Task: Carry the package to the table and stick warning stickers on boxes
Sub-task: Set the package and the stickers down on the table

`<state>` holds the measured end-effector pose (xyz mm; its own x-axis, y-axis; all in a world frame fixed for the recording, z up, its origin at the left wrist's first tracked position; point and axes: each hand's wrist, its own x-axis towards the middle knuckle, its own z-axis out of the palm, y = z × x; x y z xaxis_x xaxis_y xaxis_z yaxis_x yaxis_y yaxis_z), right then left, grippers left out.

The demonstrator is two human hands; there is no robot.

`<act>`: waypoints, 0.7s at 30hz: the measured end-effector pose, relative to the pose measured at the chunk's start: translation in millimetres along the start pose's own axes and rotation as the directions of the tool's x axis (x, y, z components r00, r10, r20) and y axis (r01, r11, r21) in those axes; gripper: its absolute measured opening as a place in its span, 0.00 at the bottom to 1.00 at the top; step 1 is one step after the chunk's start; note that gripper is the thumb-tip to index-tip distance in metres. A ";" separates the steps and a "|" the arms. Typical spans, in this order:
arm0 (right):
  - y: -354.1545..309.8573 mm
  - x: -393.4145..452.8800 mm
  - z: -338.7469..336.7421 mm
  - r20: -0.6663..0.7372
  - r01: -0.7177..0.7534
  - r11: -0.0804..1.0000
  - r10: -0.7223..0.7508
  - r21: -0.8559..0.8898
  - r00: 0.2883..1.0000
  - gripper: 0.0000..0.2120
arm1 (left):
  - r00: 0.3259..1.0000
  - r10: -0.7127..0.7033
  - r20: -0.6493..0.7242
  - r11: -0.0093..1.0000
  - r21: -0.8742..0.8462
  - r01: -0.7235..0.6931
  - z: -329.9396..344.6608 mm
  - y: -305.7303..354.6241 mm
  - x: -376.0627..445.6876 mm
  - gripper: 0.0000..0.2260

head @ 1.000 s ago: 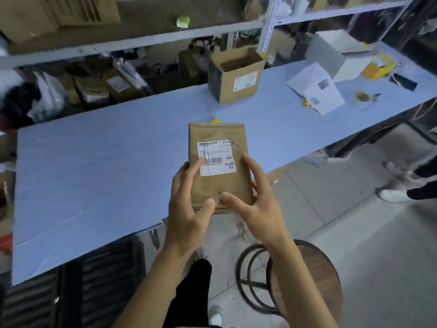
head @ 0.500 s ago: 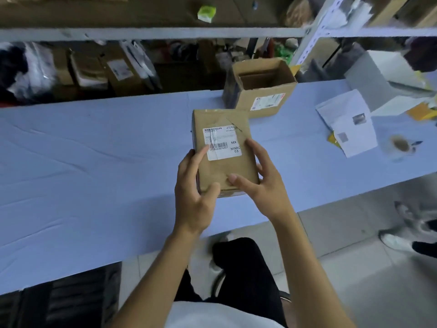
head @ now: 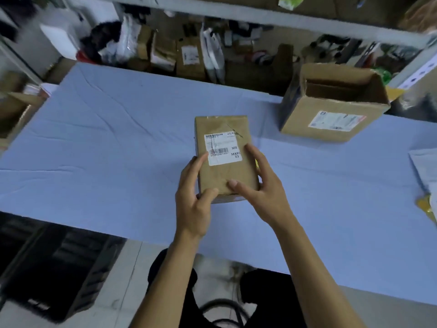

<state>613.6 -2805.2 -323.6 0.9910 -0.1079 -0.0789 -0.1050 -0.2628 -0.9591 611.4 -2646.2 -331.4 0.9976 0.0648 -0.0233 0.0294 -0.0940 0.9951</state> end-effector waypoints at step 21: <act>86.8 -58.7 69.4 0.055 0.094 0.960 -0.082 -0.264 0.995 0.35 | 0.982 0.076 0.175 0.806 0.569 -0.164 -19.0 -85.4 -64.0 0.29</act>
<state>552.1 -2755.2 -421.1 0.9993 -0.0334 -0.0143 -0.0295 -0.5158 -0.8562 543.9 -2623.5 -413.1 0.9924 -0.1175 0.0356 -0.1041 -0.6518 0.7512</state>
